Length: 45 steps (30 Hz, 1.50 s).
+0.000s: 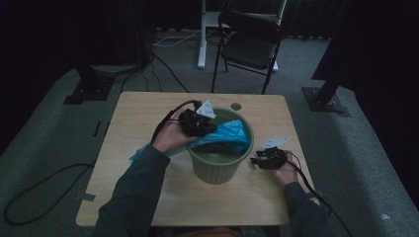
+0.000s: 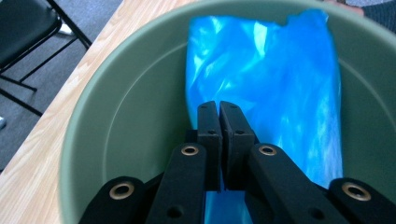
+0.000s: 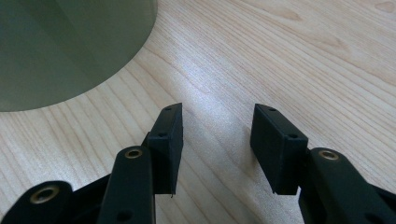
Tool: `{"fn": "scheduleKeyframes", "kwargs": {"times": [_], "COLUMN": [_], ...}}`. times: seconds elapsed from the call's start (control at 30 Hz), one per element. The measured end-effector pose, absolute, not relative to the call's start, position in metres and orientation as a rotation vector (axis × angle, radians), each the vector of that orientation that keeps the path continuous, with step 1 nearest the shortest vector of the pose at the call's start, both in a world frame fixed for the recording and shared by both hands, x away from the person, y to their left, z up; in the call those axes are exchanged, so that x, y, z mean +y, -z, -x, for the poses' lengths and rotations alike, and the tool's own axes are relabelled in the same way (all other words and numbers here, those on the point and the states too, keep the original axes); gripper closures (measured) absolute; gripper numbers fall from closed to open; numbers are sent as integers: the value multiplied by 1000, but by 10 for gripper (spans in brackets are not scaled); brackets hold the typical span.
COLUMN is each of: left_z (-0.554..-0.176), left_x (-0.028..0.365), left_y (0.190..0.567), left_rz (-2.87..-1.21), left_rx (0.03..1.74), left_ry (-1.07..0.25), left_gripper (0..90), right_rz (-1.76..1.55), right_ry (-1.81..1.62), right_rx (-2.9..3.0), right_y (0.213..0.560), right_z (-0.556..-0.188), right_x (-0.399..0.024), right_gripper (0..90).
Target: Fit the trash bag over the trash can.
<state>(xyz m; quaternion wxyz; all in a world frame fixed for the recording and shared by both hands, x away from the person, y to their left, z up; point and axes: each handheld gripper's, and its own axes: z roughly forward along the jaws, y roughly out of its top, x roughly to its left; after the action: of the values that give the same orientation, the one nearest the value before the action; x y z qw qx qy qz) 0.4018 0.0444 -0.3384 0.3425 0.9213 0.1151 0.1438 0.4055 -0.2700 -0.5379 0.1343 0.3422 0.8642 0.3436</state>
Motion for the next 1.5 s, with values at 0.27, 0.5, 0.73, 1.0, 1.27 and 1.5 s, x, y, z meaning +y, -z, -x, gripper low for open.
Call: {"fn": "scheduleKeyframes", "kwargs": {"times": [0.27, 0.5, 0.73, 1.0, 1.27, 1.5], "left_z": [-405, -404, -397, -391, -383, -378], "left_x": [13, 16, 51, 116, 162, 185], "left_y": [342, 339, 320, 317, 334, 344], "left_rz": [-2407, -2378, -2296, -2199, -2157, -2112], "left_rx": [270, 273, 337, 487, 597, 628], "left_ry": [-358, -375, -427, -463, -437, -356], "left_gripper": [869, 812, 732, 676, 636, 630], "right_rz": [-991, -989, -990, -993, -985, -956], "right_ry": [-996, -997, -994, -998, -989, -1073], "right_rx": [2506, 2506, 2507, 2504, 2514, 2465], "right_y": [538, 538, 538, 538, 537, 519], "right_z": [-406, -406, -405, -405, -405, -402], "right_x": [-270, -271, -271, -271, -269, -259], "right_gripper": [535, 536, 535, 533, 530, 550]}}
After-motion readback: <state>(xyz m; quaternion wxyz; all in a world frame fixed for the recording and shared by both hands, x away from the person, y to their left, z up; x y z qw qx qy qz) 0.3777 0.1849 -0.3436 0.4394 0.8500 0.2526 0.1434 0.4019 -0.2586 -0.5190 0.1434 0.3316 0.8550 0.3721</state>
